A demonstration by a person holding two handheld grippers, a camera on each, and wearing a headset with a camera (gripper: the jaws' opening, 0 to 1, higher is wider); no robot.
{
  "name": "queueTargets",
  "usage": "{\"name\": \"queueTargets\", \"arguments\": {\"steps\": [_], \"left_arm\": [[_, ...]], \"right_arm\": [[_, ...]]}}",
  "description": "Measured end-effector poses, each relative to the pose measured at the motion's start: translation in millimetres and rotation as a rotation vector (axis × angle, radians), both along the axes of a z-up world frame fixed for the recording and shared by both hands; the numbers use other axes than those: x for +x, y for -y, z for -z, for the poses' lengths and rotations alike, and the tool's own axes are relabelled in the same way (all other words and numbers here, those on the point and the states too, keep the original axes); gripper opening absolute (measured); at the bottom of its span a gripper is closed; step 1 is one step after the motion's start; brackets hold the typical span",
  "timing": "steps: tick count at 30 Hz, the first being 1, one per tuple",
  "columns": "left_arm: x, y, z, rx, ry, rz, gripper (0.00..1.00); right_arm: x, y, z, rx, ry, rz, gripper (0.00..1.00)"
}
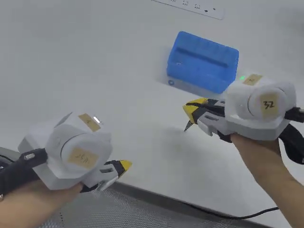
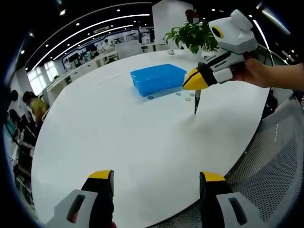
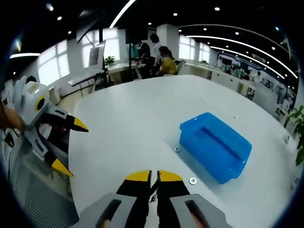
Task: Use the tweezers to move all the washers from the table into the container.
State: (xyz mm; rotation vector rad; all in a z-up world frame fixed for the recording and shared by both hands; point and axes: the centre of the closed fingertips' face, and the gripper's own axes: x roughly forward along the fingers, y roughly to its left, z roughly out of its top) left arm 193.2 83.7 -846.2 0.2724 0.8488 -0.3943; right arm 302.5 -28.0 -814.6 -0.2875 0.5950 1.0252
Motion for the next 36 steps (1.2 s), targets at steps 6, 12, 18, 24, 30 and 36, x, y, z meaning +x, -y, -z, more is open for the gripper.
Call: {"name": "queueTargets", "arguments": {"steps": [6, 12, 18, 24, 30, 36], "left_arm": [[-0.9, 0.9, 1.2, 0.004, -0.007, 0.007, 0.74], [-1.0, 0.1, 1.8, 0.01, -0.009, 0.007, 0.74], [-0.5, -0.4, 1.5, 0.012, -0.006, 0.003, 0.74], [-0.1, -1.5, 2.0, 0.01, -0.007, -0.004, 0.74], [-0.7, -0.1, 2.4, 0.012, -0.01, 0.006, 0.74], [-1.3, -0.2, 2.9, 0.009, -0.015, 0.006, 0.74]], "right_arm": [[-0.1, 3.5, 1.9, 0.088, -0.053, 0.069, 0.01], [-1.3, 6.9, 11.6, 0.046, -0.019, 0.067, 0.02], [1.0, 0.2, 7.4, 0.079, -0.099, 0.074, 0.0], [19.7, -17.5, -9.8, 0.1, -0.03, 0.046, 0.02], [44.8, -31.1, -21.4, 0.105, 0.026, 0.022, 0.02], [65.6, -42.7, -23.6, 0.086, 0.08, -0.014, 0.02]]}}
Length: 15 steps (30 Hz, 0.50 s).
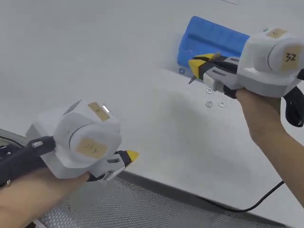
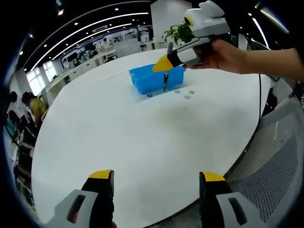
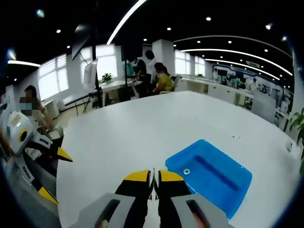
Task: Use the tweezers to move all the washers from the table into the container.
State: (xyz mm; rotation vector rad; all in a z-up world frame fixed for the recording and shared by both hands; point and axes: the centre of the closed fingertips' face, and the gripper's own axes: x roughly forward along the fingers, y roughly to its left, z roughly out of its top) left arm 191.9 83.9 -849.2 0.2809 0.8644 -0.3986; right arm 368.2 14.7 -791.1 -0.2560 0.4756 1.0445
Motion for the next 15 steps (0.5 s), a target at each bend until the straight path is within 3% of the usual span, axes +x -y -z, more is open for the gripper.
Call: {"name": "queueTargets", "arguments": {"steps": [6, 15], "left_arm": [[0.3, 3.1, -2.4, -0.024, 0.005, -0.001, 0.77], [0.4, 1.7, -2.0, -0.02, 0.005, -0.008, 0.78]], "right_arm": [[11.2, -8.8, 6.3, 0.002, -0.007, -0.018, 0.03], [18.9, -18.1, 14.5, -0.002, -0.015, -0.038, 0.03]]}}
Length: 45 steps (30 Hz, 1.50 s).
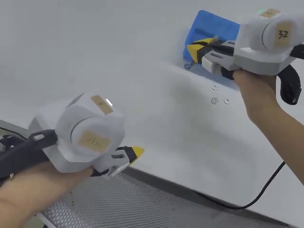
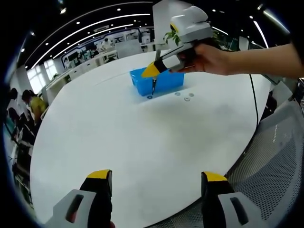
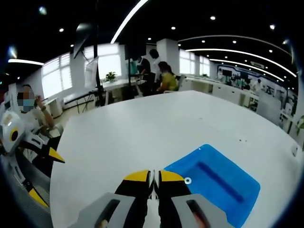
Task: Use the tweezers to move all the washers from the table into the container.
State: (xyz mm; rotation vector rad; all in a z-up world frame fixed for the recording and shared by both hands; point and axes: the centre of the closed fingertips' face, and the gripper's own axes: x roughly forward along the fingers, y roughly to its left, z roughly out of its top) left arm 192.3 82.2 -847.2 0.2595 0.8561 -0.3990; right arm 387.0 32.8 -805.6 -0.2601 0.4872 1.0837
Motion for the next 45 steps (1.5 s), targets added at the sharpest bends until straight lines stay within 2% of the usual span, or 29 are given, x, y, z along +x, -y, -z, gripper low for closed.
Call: {"name": "queueTargets", "arguments": {"steps": [7, 11, 18, 25, 29, 40, 41, 43, 45], "left_arm": [[-0.2, -1.6, 1.2, 0.007, -0.004, -0.004, 0.77], [-0.4, -1.7, 1.5, 0.007, -0.006, -0.004, 0.77], [-0.7, -2.0, 2.0, 0.008, -0.01, -0.005, 0.76], [-0.8, -2.5, 2.4, 0.011, -0.012, -0.004, 0.76], [-0.9, -2.8, 2.7, 0.014, -0.013, -0.006, 0.76], [-0.5, -3.7, 3.0, 0.017, -0.013, -0.008, 0.76], [-0.6, -3.7, 3.1, 0.017, -0.013, -0.007, 0.76], [-0.6, -3.5, 3.1, 0.018, -0.013, -0.005, 0.75], [-0.4, -3.3, 2.9, 0.017, -0.011, -0.005, 0.76]], "right_arm": [[5.0, -4.2, 4.7, -0.012, 0.012, -0.013, 0.03], [5.6, -5.4, 8.8, -0.038, 0.026, -0.028, 0.03], [5.1, -4.9, 14.5, -0.058, 0.002, -0.034, 0.03], [8.3, -4.0, 15.3, -0.081, 0.016, -0.042, 0.03], [6.4, -4.2, 21.8, -0.119, 0.0, -0.048, 0.03], [3.9, -10.7, 21.1, -0.138, -0.002, -0.05, 0.02], [2.0, -11.4, 21.6, -0.141, 0.002, -0.052, 0.02], [1.2, -11.7, 21.7, -0.159, 0.048, -0.06, 0.01], [-0.5, -11.7, 22.0, -0.159, 0.036, -0.046, 0.01]]}}
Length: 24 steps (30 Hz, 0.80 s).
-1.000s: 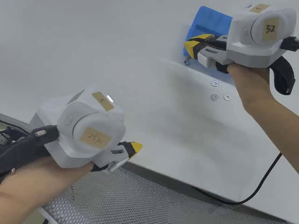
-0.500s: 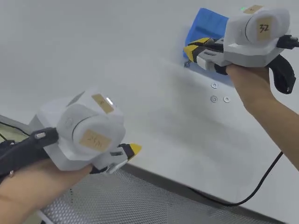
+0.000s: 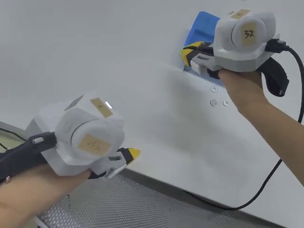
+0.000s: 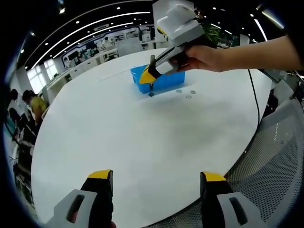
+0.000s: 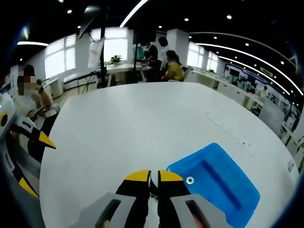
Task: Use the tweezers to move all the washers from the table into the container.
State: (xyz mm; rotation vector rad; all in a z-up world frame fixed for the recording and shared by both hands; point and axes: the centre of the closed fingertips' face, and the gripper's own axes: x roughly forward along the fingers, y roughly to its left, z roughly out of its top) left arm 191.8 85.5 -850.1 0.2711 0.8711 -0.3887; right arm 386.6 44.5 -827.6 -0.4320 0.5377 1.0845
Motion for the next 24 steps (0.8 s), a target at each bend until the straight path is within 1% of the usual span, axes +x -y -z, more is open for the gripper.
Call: {"name": "queueTargets", "arguments": {"steps": [2, 4, 6, 8, 9, 12, 13, 15, 17, 18, 19, 20, 21, 23, 24], "left_arm": [[0.4, -0.2, -0.7, -0.001, 0.004, -0.002, 0.76], [0.7, 0.1, -1.7, -0.005, 0.009, -0.003, 0.76], [1.5, 0.7, -3.2, -0.01, 0.019, -0.001, 0.76], [1.5, 0.9, -3.0, -0.012, 0.018, -0.001, 0.76], [1.5, 0.7, -3.0, -0.011, 0.019, -0.001, 0.77], [3.2, -0.8, -5.2, -0.01, 0.035, -0.008, 0.78], [3.8, -0.9, -6.2, -0.016, 0.039, -0.013, 0.78], [3.5, -0.5, -6.2, -0.021, 0.036, -0.014, 0.79], [3.1, 0.3, -6.3, -0.02, 0.035, -0.007, 0.78], [2.6, 1.2, -6.1, -0.022, 0.033, -0.004, 0.79], [2.9, 2.3, -7.3, -0.027, 0.037, -0.002, 0.8], [4.2, 3.1, -9.8, -0.037, 0.05, -0.004, 0.81], [5.4, 4.3, -13.0, -0.051, 0.065, -0.006, 0.81], [5.9, 5.5, -16.2, -0.07, 0.075, -0.008, 0.82], [7.1, 6.4, -18.3, -0.077, 0.088, -0.008, 0.83]], "right_arm": [[0.1, 1.0, -0.1, 0.002, 0.005, 0.009, 0.01], [0.8, 3.1, -0.3, 0.011, -0.032, 0.042, 0.01], [3.2, 6.1, -1.1, 0.019, -0.044, 0.06, 0.01], [0.9, 6.7, -4.3, 0.056, -0.088, 0.081, 0.0], [1.0, 7.6, -6.5, 0.062, -0.086, 0.082, 0.01], [-4.5, 7.9, -13.7, 0.066, -0.091, 0.069, 0.01], [-6.4, 7.6, -16.8, 0.066, -0.087, 0.063, 0.01], [-10.4, 7.9, -27.9, 0.073, -0.068, 0.048, 0.01], [-12.9, 8.8, -42.3, 0.097, -0.053, 0.045, 0.01], [-13.0, 9.9, -52.4, 0.115, -0.039, 0.045, 0.01], [-13.1, 11.1, -57.0, 0.121, -0.038, 0.046, 0.01], [-11.6, 13.4, -64.4, 0.129, -0.025, 0.054, 0.01], [-10.1, 15.7, -68.7, 0.132, -0.013, 0.059, 0.01], [-7.6, 20.6, -76.4, 0.141, -0.004, 0.072, 0.01], [-6.4, 22.5, -79.3, 0.147, 0.0, 0.078, 0.01]]}}
